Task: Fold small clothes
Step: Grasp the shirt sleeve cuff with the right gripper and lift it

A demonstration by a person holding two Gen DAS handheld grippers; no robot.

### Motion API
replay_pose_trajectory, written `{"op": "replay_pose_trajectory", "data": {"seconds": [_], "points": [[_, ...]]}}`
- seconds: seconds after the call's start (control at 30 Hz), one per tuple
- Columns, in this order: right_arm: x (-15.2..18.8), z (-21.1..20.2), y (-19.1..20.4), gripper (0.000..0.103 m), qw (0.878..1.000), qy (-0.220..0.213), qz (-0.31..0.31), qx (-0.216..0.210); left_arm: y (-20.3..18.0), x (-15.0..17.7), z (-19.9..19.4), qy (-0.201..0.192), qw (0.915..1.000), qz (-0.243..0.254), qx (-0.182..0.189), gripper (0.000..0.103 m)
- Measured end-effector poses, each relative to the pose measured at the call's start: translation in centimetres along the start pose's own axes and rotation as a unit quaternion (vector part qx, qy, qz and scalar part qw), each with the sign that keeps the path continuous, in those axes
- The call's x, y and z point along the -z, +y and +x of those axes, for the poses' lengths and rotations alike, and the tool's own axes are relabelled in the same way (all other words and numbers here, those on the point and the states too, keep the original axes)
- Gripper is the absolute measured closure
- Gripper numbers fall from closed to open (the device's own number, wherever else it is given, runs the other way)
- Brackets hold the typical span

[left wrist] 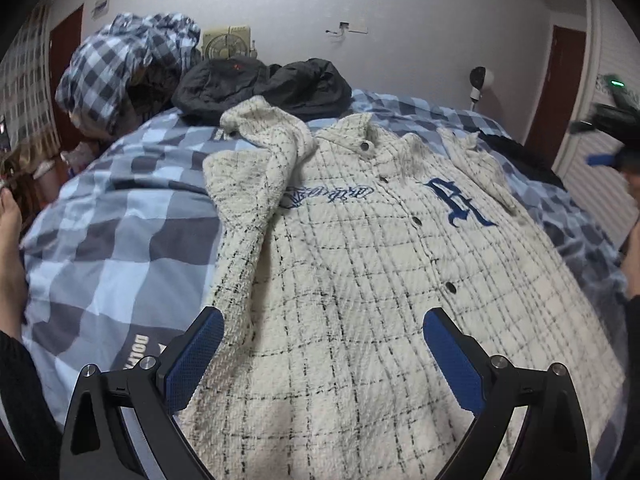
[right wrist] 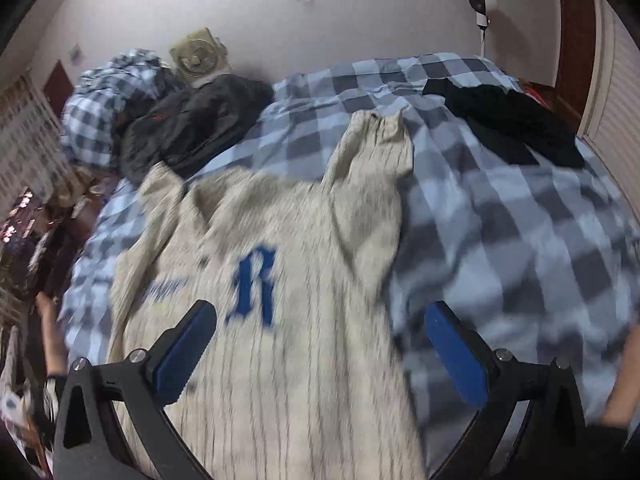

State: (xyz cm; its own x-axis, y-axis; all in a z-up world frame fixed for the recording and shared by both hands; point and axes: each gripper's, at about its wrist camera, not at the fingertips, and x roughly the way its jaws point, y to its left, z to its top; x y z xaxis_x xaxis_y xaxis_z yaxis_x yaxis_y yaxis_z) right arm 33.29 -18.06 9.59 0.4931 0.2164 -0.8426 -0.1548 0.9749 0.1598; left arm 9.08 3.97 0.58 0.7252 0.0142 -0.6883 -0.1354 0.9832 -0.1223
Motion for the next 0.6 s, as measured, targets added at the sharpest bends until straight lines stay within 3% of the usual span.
{"op": "replay_pose_trajectory", "data": {"seconds": [0.17,0.3,0.47,0.6], "points": [[-7.9,7.2,-0.2,0.001,0.997,0.020,0.028,0.067,0.6,0.5,0.5,0.017,0.9998,-0.004,0.002,0.002],[-12.0,11.9,-2.0,0.001,0.993,0.033,0.065,0.093,0.7,0.8,1.3,0.028,0.9996,0.007,0.002,0.002],[-14.9,18.4,-2.8,0.001,0.992,0.066,0.072,0.077,0.7,0.4,2.4,0.035,0.9992,0.006,0.020,0.002],[-15.9,23.1,-3.8,0.001,0.986,0.069,0.074,0.136,1.0,0.4,2.8,0.031,0.9991,-0.001,0.029,0.002]]}}
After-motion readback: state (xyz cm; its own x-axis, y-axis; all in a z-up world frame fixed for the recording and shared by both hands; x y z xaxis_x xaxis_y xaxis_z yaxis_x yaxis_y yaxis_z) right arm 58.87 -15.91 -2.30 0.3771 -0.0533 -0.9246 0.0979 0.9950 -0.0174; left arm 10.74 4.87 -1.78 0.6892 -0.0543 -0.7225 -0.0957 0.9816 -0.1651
